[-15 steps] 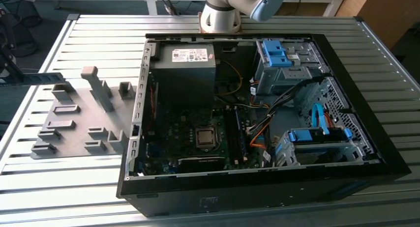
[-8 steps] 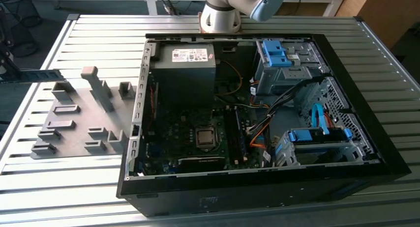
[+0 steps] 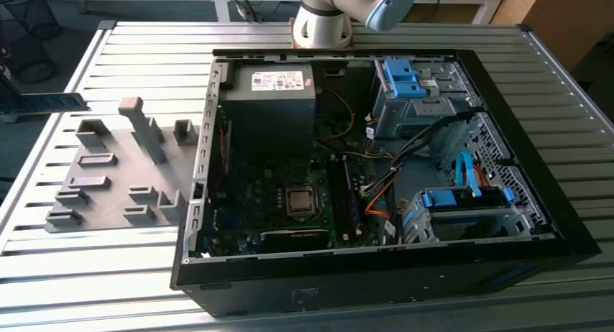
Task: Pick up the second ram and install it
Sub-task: 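Pick up the second ram and move it above second insertion slot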
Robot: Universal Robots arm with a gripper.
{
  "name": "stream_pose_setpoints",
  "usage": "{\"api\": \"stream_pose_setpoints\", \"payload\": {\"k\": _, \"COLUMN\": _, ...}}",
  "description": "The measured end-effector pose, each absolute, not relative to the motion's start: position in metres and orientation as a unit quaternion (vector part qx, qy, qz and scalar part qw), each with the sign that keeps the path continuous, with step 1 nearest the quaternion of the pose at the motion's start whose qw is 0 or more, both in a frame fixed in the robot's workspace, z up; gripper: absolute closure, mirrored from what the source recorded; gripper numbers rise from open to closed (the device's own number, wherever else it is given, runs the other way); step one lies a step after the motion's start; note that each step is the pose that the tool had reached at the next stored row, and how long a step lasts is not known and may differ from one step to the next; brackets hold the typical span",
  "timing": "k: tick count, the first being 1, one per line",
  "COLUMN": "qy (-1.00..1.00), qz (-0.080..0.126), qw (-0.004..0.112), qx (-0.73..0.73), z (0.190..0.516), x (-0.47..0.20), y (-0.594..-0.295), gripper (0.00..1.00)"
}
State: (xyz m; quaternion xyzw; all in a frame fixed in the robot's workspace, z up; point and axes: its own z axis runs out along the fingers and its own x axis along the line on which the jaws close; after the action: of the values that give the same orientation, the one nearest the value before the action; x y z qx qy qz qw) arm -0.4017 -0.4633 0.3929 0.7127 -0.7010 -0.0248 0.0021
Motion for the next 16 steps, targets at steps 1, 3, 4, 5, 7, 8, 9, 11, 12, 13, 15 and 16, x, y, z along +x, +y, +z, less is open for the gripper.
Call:
{"api": "stream_pose_setpoints", "payload": {"k": 1, "qy": -0.701, "qz": -0.025, "qw": 0.002, "qx": 0.713, "z": 0.394, "x": -0.402, "y": -0.463, "gripper": 0.86}}
{"api": "stream_pose_setpoints", "payload": {"k": 3, "qy": -0.701, "qz": -0.025, "qw": 0.002, "qx": 0.713, "z": 0.396, "x": -0.402, "y": -0.463, "gripper": 0.86}}
{"api": "stream_pose_setpoints", "payload": {"k": 4, "qy": -0.701, "qz": -0.024, "qw": 0.002, "qx": 0.713, "z": 0.396, "x": -0.402, "y": -0.463, "gripper": 0.86}}
{"api": "stream_pose_setpoints", "payload": {"k": 5, "qy": -0.701, "qz": -0.024, "qw": 0.003, "qx": 0.713, "z": 0.397, "x": -0.402, "y": -0.463, "gripper": 0.86}}
{"api": "stream_pose_setpoints", "payload": {"k": 7, "qy": -0.701, "qz": -0.024, "qw": 0.003, "qx": 0.713, "z": 0.399, "x": -0.402, "y": -0.463, "gripper": 0.86}}
{"api": "stream_pose_setpoints", "payload": {"k": 8, "qy": -0.701, "qz": -0.024, "qw": 0.003, "qx": 0.713, "z": 0.400, "x": -0.402, "y": -0.463, "gripper": 0.86}}
{"api": "stream_pose_setpoints", "payload": {"k": 9, "qy": -0.701, "qz": -0.024, "qw": 0.003, "qx": 0.713, "z": 0.401, "x": -0.402, "y": -0.463, "gripper": 0.86}}
{"api": "stream_pose_setpoints", "payload": {"k": 11, "qy": -0.701, "qz": -0.024, "qw": 0.003, "qx": 0.713, "z": 0.403, "x": -0.402, "y": -0.463, "gripper": 0.86}}
{"api": "stream_pose_setpoints", "payload": {"k": 12, "qy": -0.701, "qz": -0.024, "qw": 0.003, "qx": 0.713, "z": 0.404, "x": -0.402, "y": -0.463, "gripper": 0.86}}
{"api": "stream_pose_setpoints", "payload": {"k": 13, "qy": -0.701, "qz": -0.024, "qw": 0.003, "qx": 0.713, "z": 0.405, "x": -0.402, "y": -0.463, "gripper": 0.86}}
{"api": "stream_pose_setpoints", "payload": {"k": 15, "qy": -0.701, "qz": -0.024, "qw": 0.003, "qx": 0.713, "z": 0.406, "x": -0.402, "y": -0.463, "gripper": 0.86}}
{"api": "stream_pose_setpoints", "payload": {"k": 16, "qy": -0.701, "qz": -0.024, "qw": 0.003, "qx": 0.713, "z": 0.406, "x": -0.402, "y": -0.463, "gripper": 0.86}}
